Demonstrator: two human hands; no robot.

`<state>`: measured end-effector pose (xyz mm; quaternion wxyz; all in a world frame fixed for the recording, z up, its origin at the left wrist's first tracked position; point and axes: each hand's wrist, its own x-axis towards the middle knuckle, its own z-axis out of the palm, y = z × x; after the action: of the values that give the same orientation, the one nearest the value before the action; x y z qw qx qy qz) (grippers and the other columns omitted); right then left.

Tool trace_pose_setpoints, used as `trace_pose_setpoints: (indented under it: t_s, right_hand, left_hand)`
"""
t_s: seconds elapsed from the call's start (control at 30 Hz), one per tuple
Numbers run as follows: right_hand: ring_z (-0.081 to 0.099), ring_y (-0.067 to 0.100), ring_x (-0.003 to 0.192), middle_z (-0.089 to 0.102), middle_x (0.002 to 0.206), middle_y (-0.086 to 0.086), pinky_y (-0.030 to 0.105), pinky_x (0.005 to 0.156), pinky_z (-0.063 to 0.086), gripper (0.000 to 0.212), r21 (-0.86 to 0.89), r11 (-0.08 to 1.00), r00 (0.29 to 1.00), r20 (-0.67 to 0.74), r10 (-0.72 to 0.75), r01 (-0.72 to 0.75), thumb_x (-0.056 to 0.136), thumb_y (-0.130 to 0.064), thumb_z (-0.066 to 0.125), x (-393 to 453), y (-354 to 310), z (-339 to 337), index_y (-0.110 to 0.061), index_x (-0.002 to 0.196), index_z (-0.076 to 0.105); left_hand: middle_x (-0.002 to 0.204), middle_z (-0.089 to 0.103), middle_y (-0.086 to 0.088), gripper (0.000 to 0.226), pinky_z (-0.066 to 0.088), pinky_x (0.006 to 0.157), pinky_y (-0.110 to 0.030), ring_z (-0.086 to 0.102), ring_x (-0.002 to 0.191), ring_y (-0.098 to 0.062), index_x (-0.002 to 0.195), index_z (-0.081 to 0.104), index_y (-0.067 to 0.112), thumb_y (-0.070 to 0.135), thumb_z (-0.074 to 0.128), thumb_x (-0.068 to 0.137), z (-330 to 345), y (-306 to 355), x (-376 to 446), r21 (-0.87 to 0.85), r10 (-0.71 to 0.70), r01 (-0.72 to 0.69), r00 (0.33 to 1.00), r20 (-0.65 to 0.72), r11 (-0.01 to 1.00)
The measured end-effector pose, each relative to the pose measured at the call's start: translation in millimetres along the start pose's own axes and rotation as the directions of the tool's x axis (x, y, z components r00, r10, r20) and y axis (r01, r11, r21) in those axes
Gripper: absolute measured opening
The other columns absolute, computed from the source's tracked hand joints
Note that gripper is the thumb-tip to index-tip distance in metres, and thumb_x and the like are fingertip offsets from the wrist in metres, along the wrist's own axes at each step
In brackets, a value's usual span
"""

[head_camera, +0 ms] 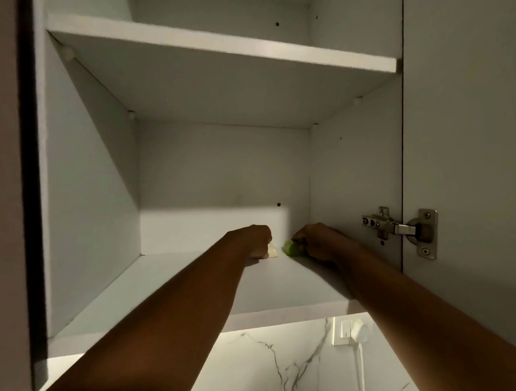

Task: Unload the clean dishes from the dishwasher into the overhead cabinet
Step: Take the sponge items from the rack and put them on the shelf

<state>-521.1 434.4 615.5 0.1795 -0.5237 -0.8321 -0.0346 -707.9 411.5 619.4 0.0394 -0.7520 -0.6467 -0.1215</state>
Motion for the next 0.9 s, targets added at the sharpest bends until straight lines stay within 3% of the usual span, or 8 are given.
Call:
trace_pose_setpoints:
  t_s: [0.1, 0.2, 0.33, 0.4, 0.5, 0.67, 0.77, 0.9]
  right_hand:
    - [0.060, 0.030, 0.115, 0.063, 0.129, 0.011, 0.034, 0.096, 0.050, 0.034, 0.026, 0.999, 0.999, -0.037, -0.021, 0.022, 0.090, -0.021, 0.064, 1.2, 2.3, 2.1, -0.017, 0.124, 0.067]
    - [0.060, 0.026, 0.111, 0.062, 0.125, 0.006, 0.029, 0.089, 0.049, 0.033, 0.061, 0.998, 0.991, -0.134, -0.022, 0.030, 0.084, -0.020, 0.070, 0.6, 4.1, 3.8, -0.020, 0.117, 0.068]
    - [0.065, 0.024, 0.093, 0.068, 0.108, 0.006, 0.035, 0.081, 0.057, 0.021, 0.094, 0.995, 0.982, -0.187, -0.025, 0.043, 0.082, -0.008, 0.066, -5.6, 2.7, -1.5, -0.021, 0.096, 0.075]
    - [0.067, 0.025, 0.091, 0.070, 0.105, 0.005, 0.037, 0.082, 0.058, 0.024, 0.074, 0.996, 0.981, -0.191, -0.027, 0.042, 0.082, -0.007, 0.064, -9.0, -0.2, -2.9, -0.021, 0.097, 0.077]
    - [0.067, 0.026, 0.094, 0.070, 0.109, 0.004, 0.038, 0.085, 0.058, 0.028, 0.019, 0.999, 0.981, -0.190, -0.043, 0.047, 0.082, -0.009, 0.061, -11.0, -1.7, -2.7, -0.023, 0.101, 0.077]
    - [0.065, 0.030, 0.101, 0.068, 0.113, 0.012, 0.038, 0.090, 0.055, 0.027, -0.082, 0.996, 0.997, -0.065, -0.046, 0.041, 0.088, -0.017, 0.060, -10.5, -6.7, 0.0, -0.013, 0.112, 0.072]
    - [0.063, 0.033, 0.107, 0.063, 0.119, 0.015, 0.034, 0.089, 0.052, 0.028, -0.102, 0.994, 0.999, -0.024, -0.049, 0.047, 0.089, -0.007, 0.056, -7.4, -9.3, 6.4, -0.007, 0.114, 0.069]
    - [0.062, 0.033, 0.107, 0.059, 0.118, 0.014, 0.029, 0.083, 0.046, 0.028, -0.114, 0.991, 0.997, -0.024, -0.068, 0.065, 0.090, -0.004, 0.055, -3.6, -8.2, 10.9, -0.014, 0.110, 0.072]
  left_hand:
    - [0.138, 0.046, -0.005, 0.042, 0.037, 0.062, -0.012, 0.048, 0.105, -0.018, 0.129, 0.052, 0.014, 0.011, 0.064, 0.090, 8.7, -7.7, 9.8, -0.150, -0.043, 0.038, 0.999, -0.029, 0.988]
    - [0.141, 0.046, -0.003, 0.057, 0.044, 0.080, -0.021, 0.052, 0.119, -0.022, 0.136, 0.049, 0.019, 0.014, 0.071, 0.085, 11.5, -12.7, 11.8, -0.192, -0.050, 0.033, 0.995, -0.085, 0.981]
    - [0.132, 0.053, 0.003, 0.051, 0.047, 0.098, -0.036, 0.056, 0.116, -0.020, 0.123, 0.060, 0.029, 0.023, 0.076, 0.075, 4.2, -20.5, 7.1, -0.072, -0.043, 0.033, 0.989, -0.143, 0.997]
    - [0.125, 0.056, 0.003, 0.035, 0.047, 0.097, -0.034, 0.058, 0.110, -0.019, 0.110, 0.068, 0.027, 0.015, 0.073, 0.078, -0.9, -25.2, 2.8, -0.076, -0.019, 0.006, 0.985, -0.172, 0.997]
    - [0.123, 0.058, 0.001, 0.029, 0.047, 0.091, -0.027, 0.059, 0.110, -0.020, 0.110, 0.071, 0.014, 0.004, 0.067, 0.083, -5.0, -22.1, -3.7, -0.062, 0.034, -0.048, 0.979, -0.202, 0.997]
    - [0.112, 0.064, -0.008, 0.007, 0.053, 0.085, -0.036, 0.063, 0.099, -0.028, 0.085, 0.064, 0.013, 0.009, 0.060, 0.083, -0.4, -11.4, -4.7, 0.094, 0.047, -0.033, 0.988, -0.147, 0.995]
    - [0.110, 0.063, -0.012, 0.012, 0.053, 0.084, -0.041, 0.063, 0.096, -0.031, 0.094, 0.062, 0.007, 0.007, 0.057, 0.084, 3.8, -5.9, -5.9, 0.195, 0.068, -0.048, 0.993, -0.100, 0.980]
    - [0.111, 0.061, -0.012, 0.021, 0.053, 0.084, -0.040, 0.062, 0.097, -0.032, 0.102, 0.059, 0.009, 0.004, 0.055, 0.082, 11.3, 1.9, -3.6, 0.258, 0.058, -0.038, 0.996, -0.073, 0.965]
